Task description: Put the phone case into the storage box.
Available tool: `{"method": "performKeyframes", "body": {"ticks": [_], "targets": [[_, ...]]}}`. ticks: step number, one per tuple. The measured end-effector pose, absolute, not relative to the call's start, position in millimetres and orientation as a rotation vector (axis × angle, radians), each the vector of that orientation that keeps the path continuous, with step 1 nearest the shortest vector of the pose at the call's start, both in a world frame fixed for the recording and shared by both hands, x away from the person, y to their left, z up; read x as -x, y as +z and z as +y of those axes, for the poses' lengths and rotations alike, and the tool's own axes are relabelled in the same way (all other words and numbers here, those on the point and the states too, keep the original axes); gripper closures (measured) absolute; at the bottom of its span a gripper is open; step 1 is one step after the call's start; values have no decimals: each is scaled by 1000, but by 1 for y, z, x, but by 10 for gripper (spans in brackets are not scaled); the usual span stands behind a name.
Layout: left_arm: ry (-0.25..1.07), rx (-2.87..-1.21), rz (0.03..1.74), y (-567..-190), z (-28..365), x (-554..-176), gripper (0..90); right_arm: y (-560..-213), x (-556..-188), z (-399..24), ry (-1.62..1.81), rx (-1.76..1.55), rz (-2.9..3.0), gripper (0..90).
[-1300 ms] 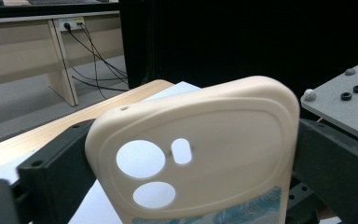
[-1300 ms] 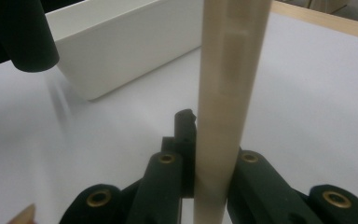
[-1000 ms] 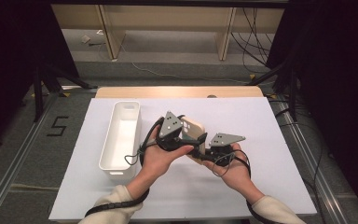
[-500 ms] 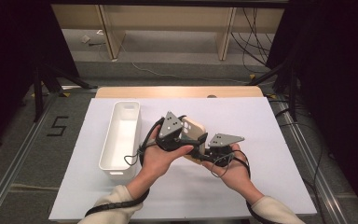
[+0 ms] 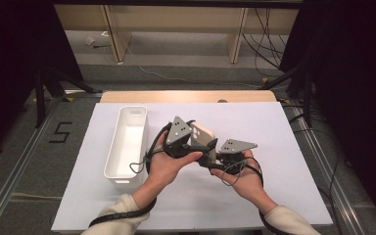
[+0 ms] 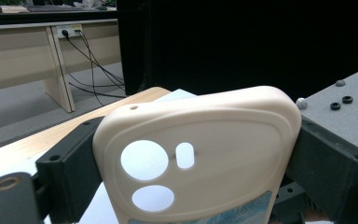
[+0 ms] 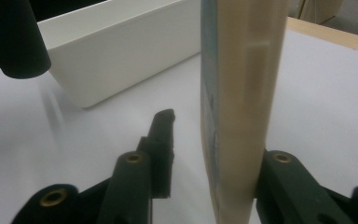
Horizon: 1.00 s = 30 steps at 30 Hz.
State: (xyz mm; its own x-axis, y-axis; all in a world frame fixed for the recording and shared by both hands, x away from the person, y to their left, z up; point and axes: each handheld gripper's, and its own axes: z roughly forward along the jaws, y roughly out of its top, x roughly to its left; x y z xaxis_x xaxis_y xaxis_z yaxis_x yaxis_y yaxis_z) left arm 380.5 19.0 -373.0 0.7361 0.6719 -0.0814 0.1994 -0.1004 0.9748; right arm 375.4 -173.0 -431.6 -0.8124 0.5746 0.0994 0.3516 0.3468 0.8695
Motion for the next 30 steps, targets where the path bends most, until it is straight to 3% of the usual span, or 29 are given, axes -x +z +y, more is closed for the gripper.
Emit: {"method": "performKeyframes", "body": {"ticks": [15,17,20,30], "targets": [[473,-1643,702,-369,22,-381,100,-433,-377,-171,1507,-822,2370,273],[527,-1656,696,-368,23,-381,102,-433,-377,-171,1501,-823,2367,228],[483,-1625,721,-366,28,-383,104,-434,-378,-174,1510,-833,2371,224],[544,-1634,723,-363,35,-385,105,-434,-379,-177,1508,-829,2342,179]]}}
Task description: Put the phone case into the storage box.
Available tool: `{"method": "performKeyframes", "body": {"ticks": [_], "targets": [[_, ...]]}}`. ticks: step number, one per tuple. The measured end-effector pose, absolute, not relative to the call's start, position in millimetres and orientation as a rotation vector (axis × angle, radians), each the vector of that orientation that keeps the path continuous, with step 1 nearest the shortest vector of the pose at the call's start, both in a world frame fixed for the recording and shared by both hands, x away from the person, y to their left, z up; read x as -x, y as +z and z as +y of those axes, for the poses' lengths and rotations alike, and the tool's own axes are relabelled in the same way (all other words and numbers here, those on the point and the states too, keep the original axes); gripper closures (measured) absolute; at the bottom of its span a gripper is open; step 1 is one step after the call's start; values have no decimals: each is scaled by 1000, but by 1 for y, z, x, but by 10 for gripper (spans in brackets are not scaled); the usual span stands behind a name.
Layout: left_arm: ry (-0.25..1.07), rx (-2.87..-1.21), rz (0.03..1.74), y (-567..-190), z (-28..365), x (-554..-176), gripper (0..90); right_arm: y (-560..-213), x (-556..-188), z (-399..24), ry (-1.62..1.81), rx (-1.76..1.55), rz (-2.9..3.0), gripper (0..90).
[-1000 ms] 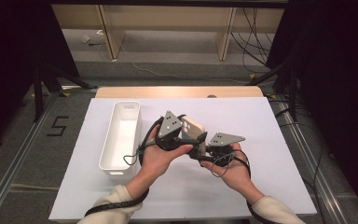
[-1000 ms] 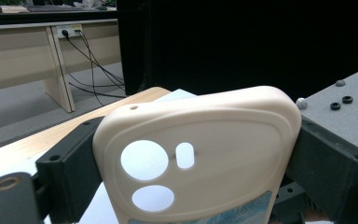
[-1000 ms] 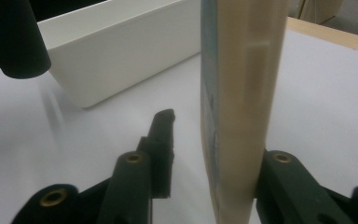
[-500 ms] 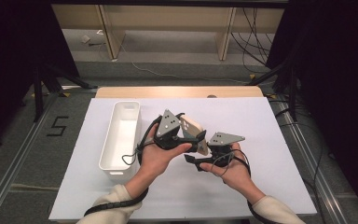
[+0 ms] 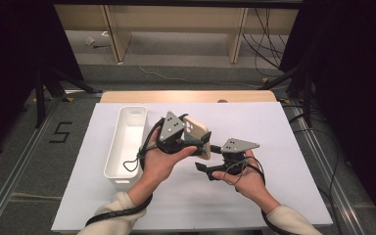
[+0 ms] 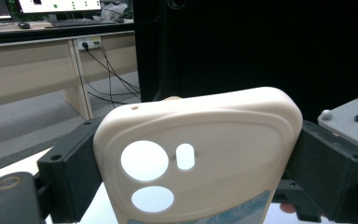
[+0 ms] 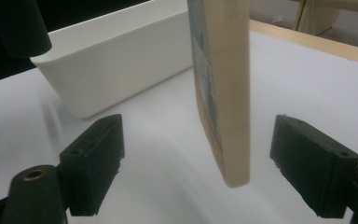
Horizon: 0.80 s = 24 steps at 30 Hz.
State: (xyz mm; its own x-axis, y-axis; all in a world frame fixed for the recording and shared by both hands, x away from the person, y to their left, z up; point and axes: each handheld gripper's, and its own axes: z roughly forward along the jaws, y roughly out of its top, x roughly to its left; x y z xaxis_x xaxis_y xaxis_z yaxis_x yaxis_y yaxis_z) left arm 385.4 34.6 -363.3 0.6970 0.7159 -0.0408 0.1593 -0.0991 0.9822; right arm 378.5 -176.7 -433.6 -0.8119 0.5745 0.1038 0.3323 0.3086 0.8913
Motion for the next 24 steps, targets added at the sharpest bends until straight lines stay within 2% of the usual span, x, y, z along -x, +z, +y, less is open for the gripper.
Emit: {"method": "performKeyframes", "body": {"ticks": [24], "targets": [[593,-1638,748,-360,46,-389,106,-430,-377,-199,1520,-826,2283,161]]}}
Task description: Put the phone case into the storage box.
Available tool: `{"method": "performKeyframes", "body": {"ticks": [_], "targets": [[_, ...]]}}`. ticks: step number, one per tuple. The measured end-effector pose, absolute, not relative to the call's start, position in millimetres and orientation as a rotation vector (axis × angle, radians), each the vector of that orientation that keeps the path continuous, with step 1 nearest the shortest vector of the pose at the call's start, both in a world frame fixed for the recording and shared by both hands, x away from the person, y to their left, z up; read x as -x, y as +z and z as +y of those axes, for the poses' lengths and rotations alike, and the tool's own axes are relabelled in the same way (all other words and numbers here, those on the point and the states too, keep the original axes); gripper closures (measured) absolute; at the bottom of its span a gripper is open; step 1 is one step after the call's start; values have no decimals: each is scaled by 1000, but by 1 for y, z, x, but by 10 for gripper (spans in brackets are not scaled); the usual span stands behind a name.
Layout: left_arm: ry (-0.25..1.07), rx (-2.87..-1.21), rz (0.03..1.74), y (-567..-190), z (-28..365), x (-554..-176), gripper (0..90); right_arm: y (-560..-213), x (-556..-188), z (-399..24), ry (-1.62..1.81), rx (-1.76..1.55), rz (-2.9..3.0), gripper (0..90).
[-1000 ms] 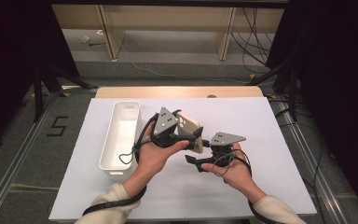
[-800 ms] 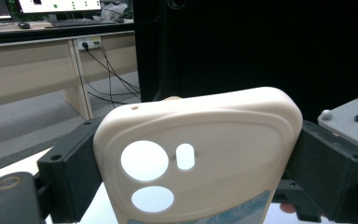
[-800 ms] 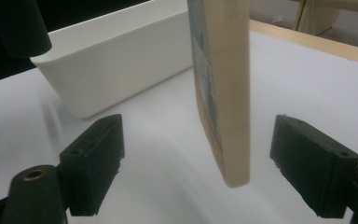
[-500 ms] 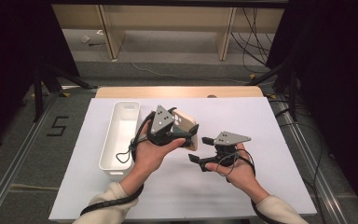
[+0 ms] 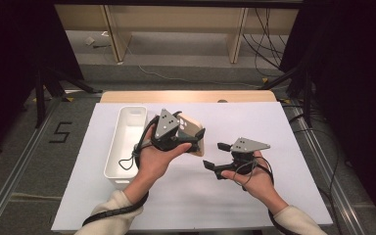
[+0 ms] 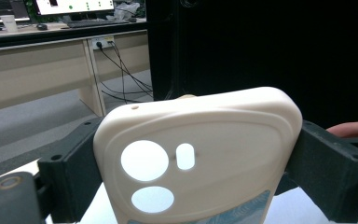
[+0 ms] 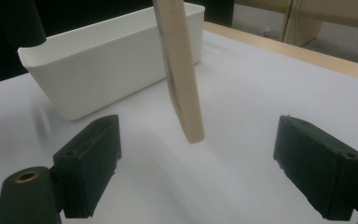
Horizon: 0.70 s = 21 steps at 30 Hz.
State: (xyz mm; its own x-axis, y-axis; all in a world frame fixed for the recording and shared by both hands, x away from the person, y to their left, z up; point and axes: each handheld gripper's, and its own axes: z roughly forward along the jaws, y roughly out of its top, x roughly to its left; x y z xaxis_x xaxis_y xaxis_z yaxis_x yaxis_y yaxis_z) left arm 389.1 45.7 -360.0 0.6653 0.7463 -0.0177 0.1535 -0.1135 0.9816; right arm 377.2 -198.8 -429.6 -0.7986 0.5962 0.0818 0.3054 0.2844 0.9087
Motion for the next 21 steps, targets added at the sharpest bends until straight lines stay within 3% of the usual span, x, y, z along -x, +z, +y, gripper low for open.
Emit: {"method": "performKeyframes", "body": {"ticks": [21], "targets": [[618,-1628,768,-354,57,-393,107,-427,-370,-229,1538,-815,2242,158]]}}
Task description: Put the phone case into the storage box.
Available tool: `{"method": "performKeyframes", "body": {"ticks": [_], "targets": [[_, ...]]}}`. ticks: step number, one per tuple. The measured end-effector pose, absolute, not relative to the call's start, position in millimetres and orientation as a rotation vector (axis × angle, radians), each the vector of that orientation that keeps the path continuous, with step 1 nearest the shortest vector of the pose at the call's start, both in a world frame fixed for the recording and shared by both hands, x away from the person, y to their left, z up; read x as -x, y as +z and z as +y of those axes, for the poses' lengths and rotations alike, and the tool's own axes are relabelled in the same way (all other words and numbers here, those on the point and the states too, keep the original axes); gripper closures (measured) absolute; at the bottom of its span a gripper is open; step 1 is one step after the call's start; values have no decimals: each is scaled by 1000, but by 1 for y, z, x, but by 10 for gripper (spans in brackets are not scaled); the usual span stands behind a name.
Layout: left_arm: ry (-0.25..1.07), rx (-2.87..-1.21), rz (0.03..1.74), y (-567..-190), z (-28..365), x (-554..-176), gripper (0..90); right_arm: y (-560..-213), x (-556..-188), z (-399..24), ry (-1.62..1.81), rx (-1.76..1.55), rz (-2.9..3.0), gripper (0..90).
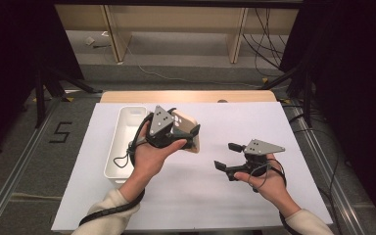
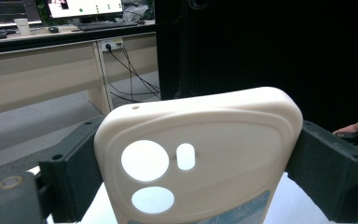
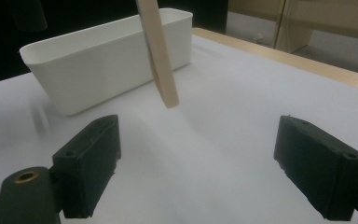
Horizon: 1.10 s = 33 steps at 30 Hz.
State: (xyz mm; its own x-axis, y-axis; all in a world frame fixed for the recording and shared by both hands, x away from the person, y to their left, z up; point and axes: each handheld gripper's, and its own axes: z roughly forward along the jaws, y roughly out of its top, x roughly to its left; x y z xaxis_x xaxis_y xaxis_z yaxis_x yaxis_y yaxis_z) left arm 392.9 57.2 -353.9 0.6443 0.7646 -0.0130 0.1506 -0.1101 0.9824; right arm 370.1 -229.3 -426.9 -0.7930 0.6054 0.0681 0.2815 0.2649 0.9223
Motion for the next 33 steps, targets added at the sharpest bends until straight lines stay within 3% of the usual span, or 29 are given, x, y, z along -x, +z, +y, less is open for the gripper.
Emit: {"method": "performKeyframes", "body": {"ticks": [33], "targets": [[648,-1610,804,-346,71,-396,107,-430,-363,-252,1512,-848,2211,158]]}}
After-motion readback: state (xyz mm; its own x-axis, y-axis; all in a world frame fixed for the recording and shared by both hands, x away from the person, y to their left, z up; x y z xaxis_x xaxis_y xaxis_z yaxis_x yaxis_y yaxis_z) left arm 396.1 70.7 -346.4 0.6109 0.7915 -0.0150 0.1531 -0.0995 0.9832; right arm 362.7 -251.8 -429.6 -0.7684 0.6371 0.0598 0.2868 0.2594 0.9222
